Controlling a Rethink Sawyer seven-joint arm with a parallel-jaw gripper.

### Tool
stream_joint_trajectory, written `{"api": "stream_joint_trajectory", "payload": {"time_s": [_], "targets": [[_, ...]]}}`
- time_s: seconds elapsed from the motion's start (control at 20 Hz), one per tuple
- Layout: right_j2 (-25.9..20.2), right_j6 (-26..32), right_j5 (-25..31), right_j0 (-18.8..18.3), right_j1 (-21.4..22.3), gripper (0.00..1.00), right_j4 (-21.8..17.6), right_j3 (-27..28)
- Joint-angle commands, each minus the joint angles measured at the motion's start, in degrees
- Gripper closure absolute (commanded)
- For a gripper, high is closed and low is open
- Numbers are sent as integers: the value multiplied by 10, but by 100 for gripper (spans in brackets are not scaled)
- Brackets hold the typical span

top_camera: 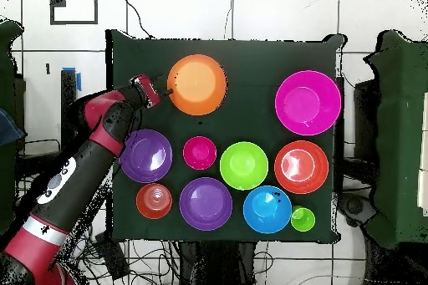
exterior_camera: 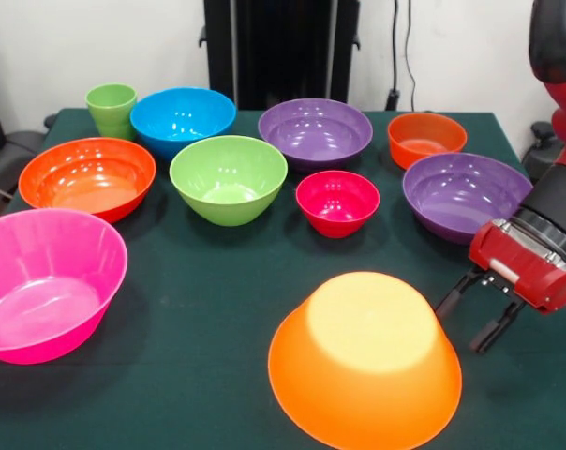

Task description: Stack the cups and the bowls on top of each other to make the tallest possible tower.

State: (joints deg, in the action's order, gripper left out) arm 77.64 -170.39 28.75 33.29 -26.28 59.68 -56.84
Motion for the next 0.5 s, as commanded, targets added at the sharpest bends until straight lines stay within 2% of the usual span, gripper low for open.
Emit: {"api": "stream_joint_trajectory", "payload": {"time_s": [0.05, 0.5], "targets": [[-35, -156, 90, -16, -19, 0, -6, 54], [-18, -164, 93, -19, -30, 0, -3, 49]]}}
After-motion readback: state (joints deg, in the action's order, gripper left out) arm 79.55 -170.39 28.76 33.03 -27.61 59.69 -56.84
